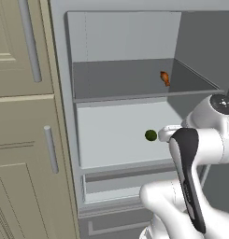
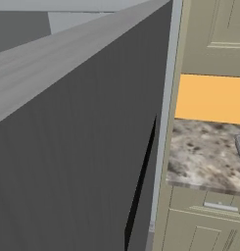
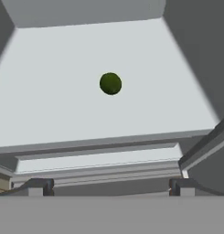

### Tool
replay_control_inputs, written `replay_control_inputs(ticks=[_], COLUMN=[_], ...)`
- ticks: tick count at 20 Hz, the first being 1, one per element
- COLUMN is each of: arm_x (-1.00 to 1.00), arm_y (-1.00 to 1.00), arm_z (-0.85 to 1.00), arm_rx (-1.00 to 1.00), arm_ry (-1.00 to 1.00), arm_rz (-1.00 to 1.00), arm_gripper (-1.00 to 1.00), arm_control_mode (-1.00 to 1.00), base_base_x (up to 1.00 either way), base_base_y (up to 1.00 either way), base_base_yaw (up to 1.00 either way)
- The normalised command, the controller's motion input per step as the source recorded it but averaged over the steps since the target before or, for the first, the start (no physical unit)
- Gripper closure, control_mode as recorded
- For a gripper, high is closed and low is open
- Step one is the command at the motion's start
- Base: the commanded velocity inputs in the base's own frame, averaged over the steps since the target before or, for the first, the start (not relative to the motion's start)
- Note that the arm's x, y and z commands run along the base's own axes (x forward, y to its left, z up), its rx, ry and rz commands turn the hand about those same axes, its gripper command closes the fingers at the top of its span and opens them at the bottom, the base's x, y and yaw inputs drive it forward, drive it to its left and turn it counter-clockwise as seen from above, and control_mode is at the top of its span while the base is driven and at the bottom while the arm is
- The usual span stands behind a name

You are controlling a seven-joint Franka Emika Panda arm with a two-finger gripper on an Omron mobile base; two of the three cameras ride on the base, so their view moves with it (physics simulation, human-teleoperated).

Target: Place one lime and one chicken drumstick in each tupperware on the nearby counter, to pack two identical lunches.

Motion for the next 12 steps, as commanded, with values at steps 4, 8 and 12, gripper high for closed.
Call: replay_control_inputs(ticks=[4, 8, 12], arm_x=[-0.59, -0.5, -0.04], arm_y=[0.0, 0.0, 0.0], arm_z=[0.0, 0.29, 0.36], arm_rx=[-0.01, -0.03, -0.02], arm_ry=[-0.19, -0.36, -0.29], arm_rz=[0.0, 0.0, 0.0], arm_gripper=[-1.0, -1.0, -1.0], arm_control_mode=[-1.0, -1.0, -1.0], base_base_x=[0.0, 0.0, 0.0], base_base_y=[0.0, 0.0, 0.0], base_base_yaw=[0.0, 0.0, 0.0])
